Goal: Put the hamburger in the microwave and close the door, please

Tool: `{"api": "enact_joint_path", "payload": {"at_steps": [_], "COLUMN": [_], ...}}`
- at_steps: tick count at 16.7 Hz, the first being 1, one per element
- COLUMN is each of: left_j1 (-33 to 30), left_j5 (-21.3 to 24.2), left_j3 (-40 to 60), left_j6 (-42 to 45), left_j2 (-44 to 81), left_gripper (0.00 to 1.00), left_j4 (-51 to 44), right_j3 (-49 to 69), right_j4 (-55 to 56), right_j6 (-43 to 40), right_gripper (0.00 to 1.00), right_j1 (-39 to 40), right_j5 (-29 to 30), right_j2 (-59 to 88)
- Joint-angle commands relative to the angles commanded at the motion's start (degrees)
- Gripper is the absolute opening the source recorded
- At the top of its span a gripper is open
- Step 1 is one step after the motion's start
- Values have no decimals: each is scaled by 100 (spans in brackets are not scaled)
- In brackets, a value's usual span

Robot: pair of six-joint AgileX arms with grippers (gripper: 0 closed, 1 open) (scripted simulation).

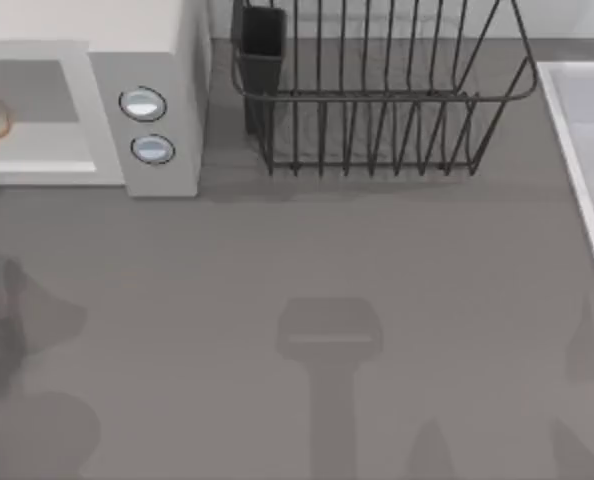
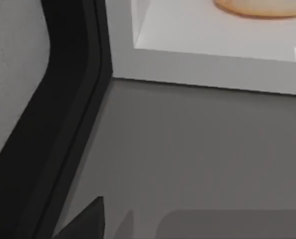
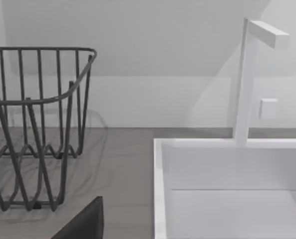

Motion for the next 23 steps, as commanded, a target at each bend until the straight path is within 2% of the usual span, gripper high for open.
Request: {"api": "enact_joint_path", "payload": {"at_steps": [7, 23], "left_j1": [-4, -15], "left_j5": [5, -47], "left_j3": [430, 685], "left_j6": [57, -13], "left_j2": [-801, -2719], "left_gripper": [100, 100], "left_j4": [-584, -3640], "right_j3": [0, 0], "right_j4": [0, 0], "right_j6": [0, 0], "right_gripper": [100, 100], "right_j1": [0, 0], "right_j5": [0, 0], "right_j2": [0, 0]}}
